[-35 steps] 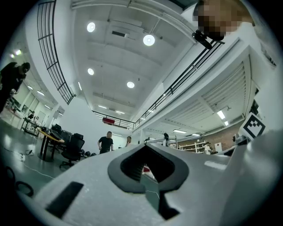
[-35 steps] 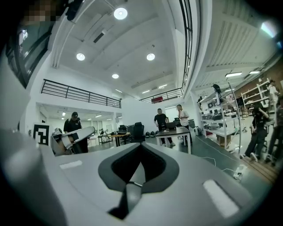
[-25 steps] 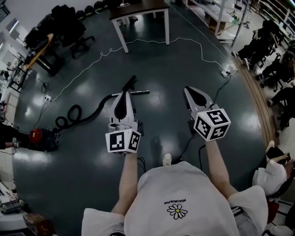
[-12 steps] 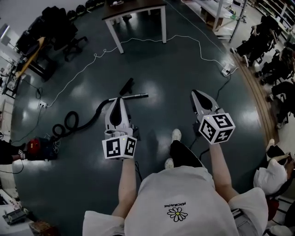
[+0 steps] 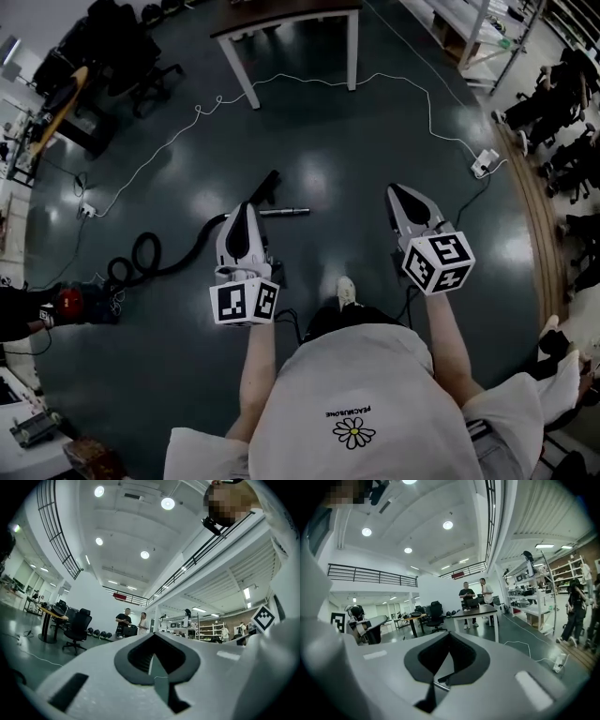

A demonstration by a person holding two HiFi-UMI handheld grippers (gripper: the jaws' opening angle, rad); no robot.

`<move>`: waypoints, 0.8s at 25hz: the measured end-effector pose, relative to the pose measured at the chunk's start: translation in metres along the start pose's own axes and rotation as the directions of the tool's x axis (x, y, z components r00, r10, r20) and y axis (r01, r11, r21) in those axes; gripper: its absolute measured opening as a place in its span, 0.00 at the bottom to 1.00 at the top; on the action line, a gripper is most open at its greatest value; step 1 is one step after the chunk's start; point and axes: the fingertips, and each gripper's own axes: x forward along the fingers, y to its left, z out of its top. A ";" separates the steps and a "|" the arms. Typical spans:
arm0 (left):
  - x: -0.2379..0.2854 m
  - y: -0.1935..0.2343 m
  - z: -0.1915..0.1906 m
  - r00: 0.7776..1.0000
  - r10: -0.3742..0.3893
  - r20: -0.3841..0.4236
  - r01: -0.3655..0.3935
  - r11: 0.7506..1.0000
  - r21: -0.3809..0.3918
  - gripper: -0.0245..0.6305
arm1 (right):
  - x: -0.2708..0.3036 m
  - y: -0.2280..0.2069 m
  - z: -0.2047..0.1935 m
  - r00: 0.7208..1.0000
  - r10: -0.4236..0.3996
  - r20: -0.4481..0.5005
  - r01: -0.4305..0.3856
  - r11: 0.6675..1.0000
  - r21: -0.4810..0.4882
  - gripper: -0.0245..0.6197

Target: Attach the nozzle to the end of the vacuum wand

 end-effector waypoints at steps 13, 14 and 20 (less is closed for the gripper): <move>0.157 0.105 -0.051 0.996 0.003 -0.088 -0.001 1.000 0.021 0.04 | 0.204 -0.032 0.027 0.993 0.067 -0.093 -0.073 0.996 -0.058 0.05; 0.170 0.118 -0.056 0.996 -0.003 -0.093 0.005 1.000 0.022 0.04 | 0.222 -0.036 0.027 0.993 0.055 -0.101 -0.061 0.996 -0.060 0.05; 0.239 0.169 -0.101 0.986 -0.023 -0.167 0.023 1.000 -0.002 0.04 | 0.301 -0.064 0.028 0.986 0.012 -0.164 -0.021 0.998 -0.056 0.05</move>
